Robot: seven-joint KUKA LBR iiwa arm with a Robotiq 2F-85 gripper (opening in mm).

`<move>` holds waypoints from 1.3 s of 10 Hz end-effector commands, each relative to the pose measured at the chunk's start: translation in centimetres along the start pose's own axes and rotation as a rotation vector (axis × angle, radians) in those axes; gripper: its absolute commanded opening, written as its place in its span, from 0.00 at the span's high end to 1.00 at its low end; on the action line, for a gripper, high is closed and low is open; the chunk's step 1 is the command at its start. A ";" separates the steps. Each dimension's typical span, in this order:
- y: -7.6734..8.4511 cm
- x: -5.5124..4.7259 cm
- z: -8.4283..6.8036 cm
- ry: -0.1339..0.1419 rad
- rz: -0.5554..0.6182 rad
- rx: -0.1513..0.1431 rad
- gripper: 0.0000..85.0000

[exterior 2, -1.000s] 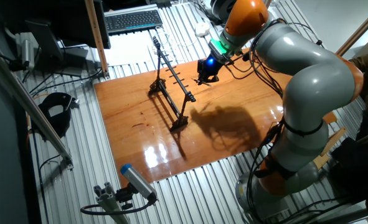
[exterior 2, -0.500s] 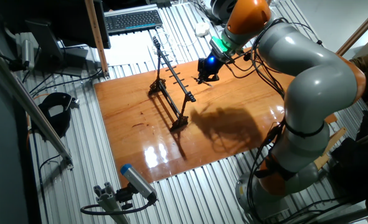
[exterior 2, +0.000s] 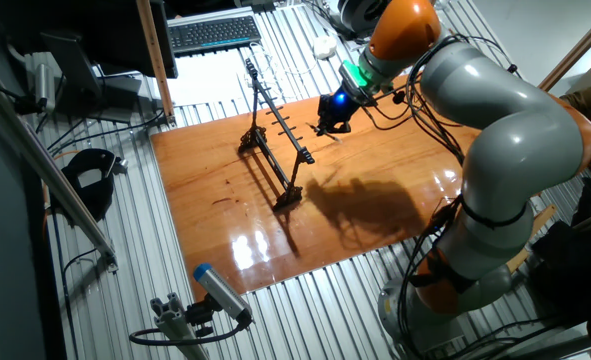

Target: Place the brush on the pen rack

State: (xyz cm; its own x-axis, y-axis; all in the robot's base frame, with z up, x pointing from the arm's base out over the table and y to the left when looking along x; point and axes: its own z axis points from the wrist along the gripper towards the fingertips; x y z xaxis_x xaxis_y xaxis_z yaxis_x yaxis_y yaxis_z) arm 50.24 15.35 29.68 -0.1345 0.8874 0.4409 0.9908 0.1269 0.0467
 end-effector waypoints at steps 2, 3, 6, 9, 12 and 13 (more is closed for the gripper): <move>0.2 -0.4 0.0 -0.008 -0.013 0.011 1.00; 0.6 -1.1 -0.1 -0.009 -0.025 0.025 1.00; 0.9 -1.7 -0.4 -0.003 -0.032 0.024 1.00; 1.0 -1.7 -0.4 -0.034 -0.034 0.035 1.00; 1.0 -1.7 -0.4 -0.003 0.007 0.055 1.00; 1.0 -1.7 -0.4 -0.014 -0.011 0.060 1.00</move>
State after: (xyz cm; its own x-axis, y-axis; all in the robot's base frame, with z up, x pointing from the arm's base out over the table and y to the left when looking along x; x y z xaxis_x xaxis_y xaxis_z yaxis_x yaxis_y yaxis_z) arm 51.43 13.75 29.37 -0.1517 0.8945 0.4207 0.9857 0.1686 -0.0031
